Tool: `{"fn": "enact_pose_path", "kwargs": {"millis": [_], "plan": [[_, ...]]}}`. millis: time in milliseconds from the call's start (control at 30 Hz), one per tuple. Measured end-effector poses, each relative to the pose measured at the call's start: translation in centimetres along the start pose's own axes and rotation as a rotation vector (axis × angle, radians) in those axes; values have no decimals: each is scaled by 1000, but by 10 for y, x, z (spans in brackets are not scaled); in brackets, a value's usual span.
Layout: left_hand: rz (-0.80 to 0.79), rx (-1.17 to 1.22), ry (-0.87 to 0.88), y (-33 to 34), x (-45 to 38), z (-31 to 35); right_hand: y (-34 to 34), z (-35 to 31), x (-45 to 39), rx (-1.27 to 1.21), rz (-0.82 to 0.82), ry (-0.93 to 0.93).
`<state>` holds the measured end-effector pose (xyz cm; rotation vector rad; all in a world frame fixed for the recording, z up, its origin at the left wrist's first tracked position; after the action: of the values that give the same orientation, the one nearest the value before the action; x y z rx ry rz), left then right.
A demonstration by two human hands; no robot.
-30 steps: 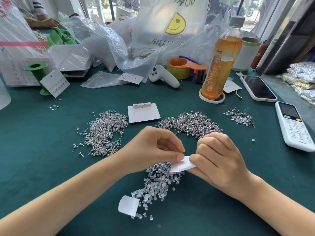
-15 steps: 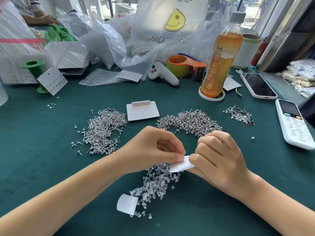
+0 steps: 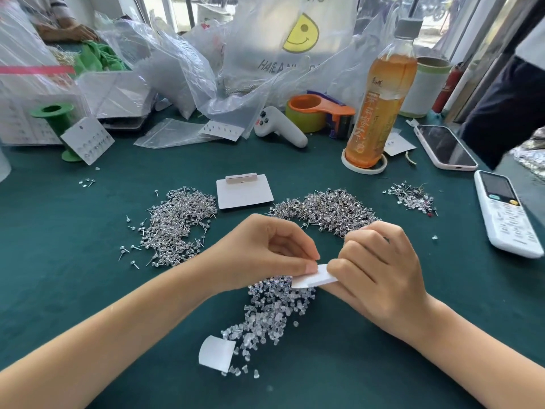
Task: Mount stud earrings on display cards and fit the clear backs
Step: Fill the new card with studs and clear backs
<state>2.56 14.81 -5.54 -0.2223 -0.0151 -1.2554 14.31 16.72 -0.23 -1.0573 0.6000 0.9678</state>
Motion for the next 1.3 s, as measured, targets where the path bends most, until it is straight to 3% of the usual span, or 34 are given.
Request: {"fn": "enact_pose_path", "kwargs": {"millis": [267, 600, 700, 833, 933, 1033, 1167, 1300], "plan": [[47, -34, 41, -2, 0, 3, -1, 1, 0, -2, 10, 5], [-45, -52, -25, 5, -2, 0, -3, -4, -2, 58, 17, -25], [-25, -67, 27, 3, -1, 7, -4, 1, -4, 51, 46, 5], [145, -153, 232, -27, 2, 31, -1, 32, -8, -36, 39, 241], [103, -425, 292, -25, 6, 38, 11, 57, -1, -164, -36, 536], [126, -534, 313, -18, 7, 37, 26, 68, -1, -293, -140, 740], [310, -391, 277, -45, 10, 34, 53, 72, -2, -468, -320, 912], [284, 24, 114, -71, 17, 12, 79, 78, 8, -827, -429, 1229]]}}
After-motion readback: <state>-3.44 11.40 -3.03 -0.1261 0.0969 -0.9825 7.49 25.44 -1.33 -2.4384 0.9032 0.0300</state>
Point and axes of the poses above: each hand's wrist, its own x-axis away from the middle knuckle, its own y-axis out of the palm, z = x × y, the point moved 10 cm from there along -x, towards the middle knuckle, and after that the axes turned 5 degrees about x, right-handed, at the moved point
